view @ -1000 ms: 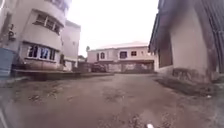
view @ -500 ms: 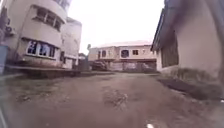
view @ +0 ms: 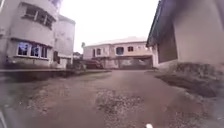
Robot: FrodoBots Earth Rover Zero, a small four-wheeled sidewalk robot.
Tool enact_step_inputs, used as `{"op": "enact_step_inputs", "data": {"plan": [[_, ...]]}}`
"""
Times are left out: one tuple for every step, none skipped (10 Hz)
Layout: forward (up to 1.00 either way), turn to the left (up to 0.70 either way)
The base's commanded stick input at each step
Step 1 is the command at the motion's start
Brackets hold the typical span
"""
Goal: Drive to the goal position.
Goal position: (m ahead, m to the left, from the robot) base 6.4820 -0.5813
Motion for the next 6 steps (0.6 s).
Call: {"op": "enact_step_inputs", "data": {"plan": [[0.7,-0.16],[0.7,-0.07],[0.7,-0.05],[0.7,-0.03],[0.7,-0.01],[0.7,0.0]]}}
